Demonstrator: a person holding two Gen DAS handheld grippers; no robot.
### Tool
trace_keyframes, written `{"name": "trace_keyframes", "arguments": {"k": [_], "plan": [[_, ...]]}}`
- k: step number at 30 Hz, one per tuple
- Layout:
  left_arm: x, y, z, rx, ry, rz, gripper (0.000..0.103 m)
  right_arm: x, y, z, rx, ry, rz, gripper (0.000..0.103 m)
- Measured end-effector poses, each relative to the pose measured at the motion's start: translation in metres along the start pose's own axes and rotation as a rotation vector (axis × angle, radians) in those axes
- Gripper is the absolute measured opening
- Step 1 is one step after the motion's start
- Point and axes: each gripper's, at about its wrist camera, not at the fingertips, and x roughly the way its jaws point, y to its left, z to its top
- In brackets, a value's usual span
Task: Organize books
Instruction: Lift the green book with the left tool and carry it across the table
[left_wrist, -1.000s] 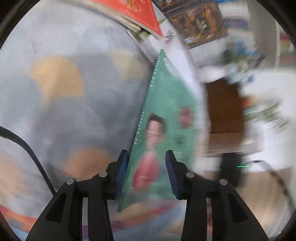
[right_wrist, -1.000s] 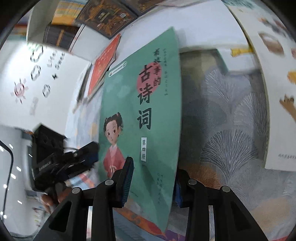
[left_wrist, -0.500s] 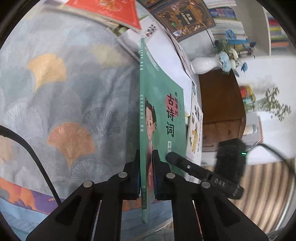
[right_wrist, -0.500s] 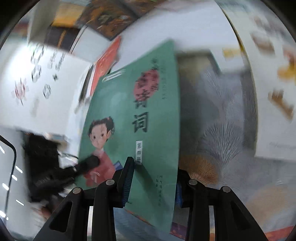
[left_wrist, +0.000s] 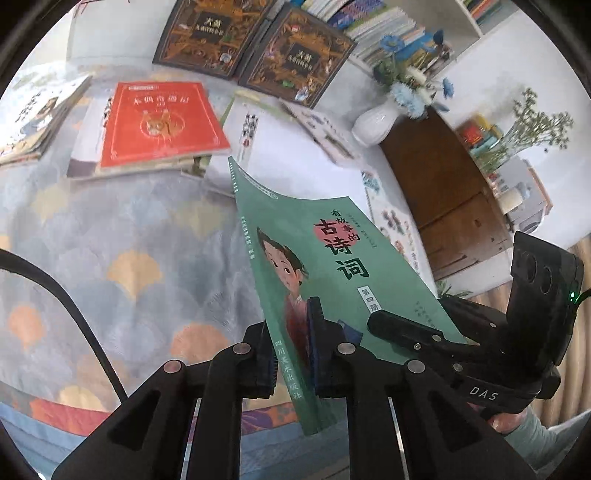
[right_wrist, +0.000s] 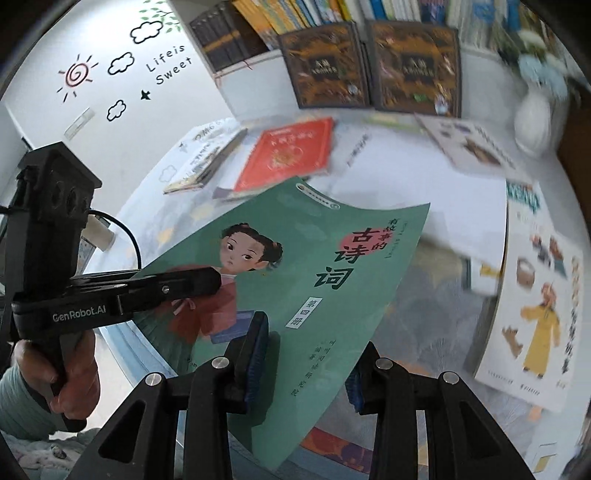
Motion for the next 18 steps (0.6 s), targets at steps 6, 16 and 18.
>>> {"name": "trace_keyframes", "arguments": {"k": [6, 16, 18], "plan": [[-0.038, 0.033, 0.03, -0.017, -0.064, -0.029, 0.011, 0.003, 0.054, 0.042, -0.075, -0.052, -0.044, 0.036], [-0.125, 0.146, 0.073, -0.081, -0.193, 0.046, 0.011, 0.076, 0.186, 0.121, -0.251, -0.109, -0.034, 0.037], [-0.136, 0.168, 0.082, -0.084, -0.208, 0.053, 0.011, 0.093, 0.204, 0.138, -0.257, -0.113, -0.019, 0.037]]}}
